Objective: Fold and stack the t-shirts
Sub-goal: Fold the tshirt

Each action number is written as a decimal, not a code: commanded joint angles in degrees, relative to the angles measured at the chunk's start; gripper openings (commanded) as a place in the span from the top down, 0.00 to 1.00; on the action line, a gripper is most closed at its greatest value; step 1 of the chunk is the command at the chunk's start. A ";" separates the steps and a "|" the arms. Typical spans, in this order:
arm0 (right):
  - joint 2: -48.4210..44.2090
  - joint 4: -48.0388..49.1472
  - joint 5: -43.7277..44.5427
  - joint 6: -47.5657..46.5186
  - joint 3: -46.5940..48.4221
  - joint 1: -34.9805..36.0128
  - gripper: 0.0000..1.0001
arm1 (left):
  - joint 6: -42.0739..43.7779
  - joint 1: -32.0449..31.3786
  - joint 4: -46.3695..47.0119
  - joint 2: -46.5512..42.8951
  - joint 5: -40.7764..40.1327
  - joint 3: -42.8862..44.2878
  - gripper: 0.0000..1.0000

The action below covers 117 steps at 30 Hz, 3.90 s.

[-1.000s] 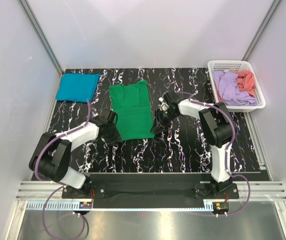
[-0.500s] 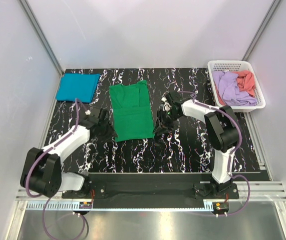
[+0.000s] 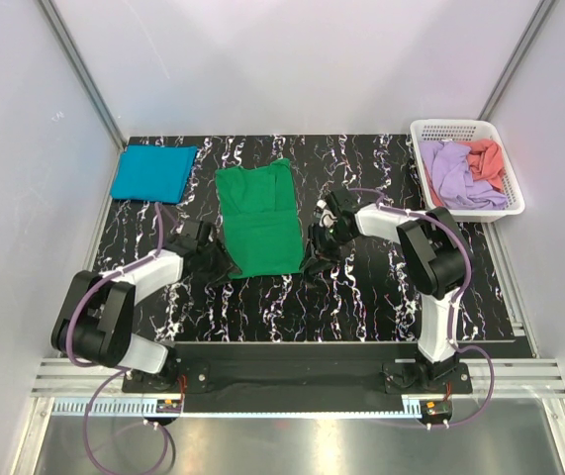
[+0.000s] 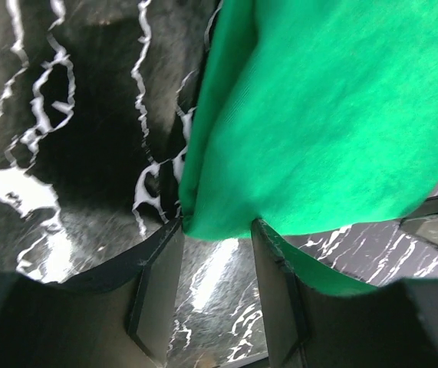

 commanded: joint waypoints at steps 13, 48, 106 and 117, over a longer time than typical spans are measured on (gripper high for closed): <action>2.00 5.53 2.47 1.63 -2.38 2.42 0.62 | -1.97 0.12 -2.57 -0.32 -4.60 -1.97 0.56; -0.02 4.57 2.73 2.16 -3.44 2.42 1.00 | -0.56 0.82 -0.30 0.64 -0.75 -2.50 0.90; 16.76 -27.25 10.82 -4.53 61.85 -4.00 1.00 | 2.60 6.53 -16.82 8.72 -7.69 42.06 1.00; 23.53 -11.02 7.22 0.04 67.94 -4.70 1.00 | 4.98 9.78 -8.31 15.49 -6.02 48.22 1.00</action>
